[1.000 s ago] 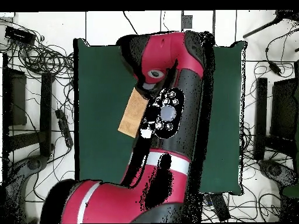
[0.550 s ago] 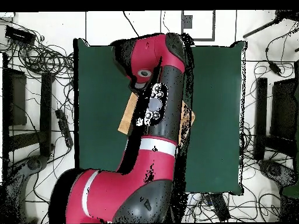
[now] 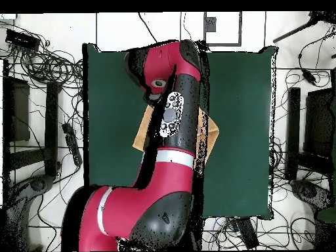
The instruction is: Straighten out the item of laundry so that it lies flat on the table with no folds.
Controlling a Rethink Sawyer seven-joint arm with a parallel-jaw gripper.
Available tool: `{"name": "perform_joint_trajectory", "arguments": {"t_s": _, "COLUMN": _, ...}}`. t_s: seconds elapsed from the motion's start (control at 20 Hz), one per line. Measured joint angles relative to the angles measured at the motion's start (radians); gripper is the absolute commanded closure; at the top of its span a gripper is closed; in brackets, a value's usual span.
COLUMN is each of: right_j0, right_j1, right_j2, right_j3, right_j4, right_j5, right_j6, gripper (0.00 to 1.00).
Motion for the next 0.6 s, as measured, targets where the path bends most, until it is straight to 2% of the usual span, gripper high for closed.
{"name": "perform_joint_trajectory", "arguments": {"t_s": 0.4, "right_j0": -0.008, "right_j1": 0.067, "right_j2": 0.0, "right_j3": -0.119, "right_j4": 0.0, "right_j5": -0.023, "right_j6": 0.0, "gripper": 0.0}}
{"name": "perform_joint_trajectory", "arguments": {"t_s": 0.6, "right_j0": -0.011, "right_j1": 0.103, "right_j2": 0.0, "right_j3": -0.168, "right_j4": 0.0, "right_j5": -0.079, "right_j6": 0.002, "gripper": 0.0}}
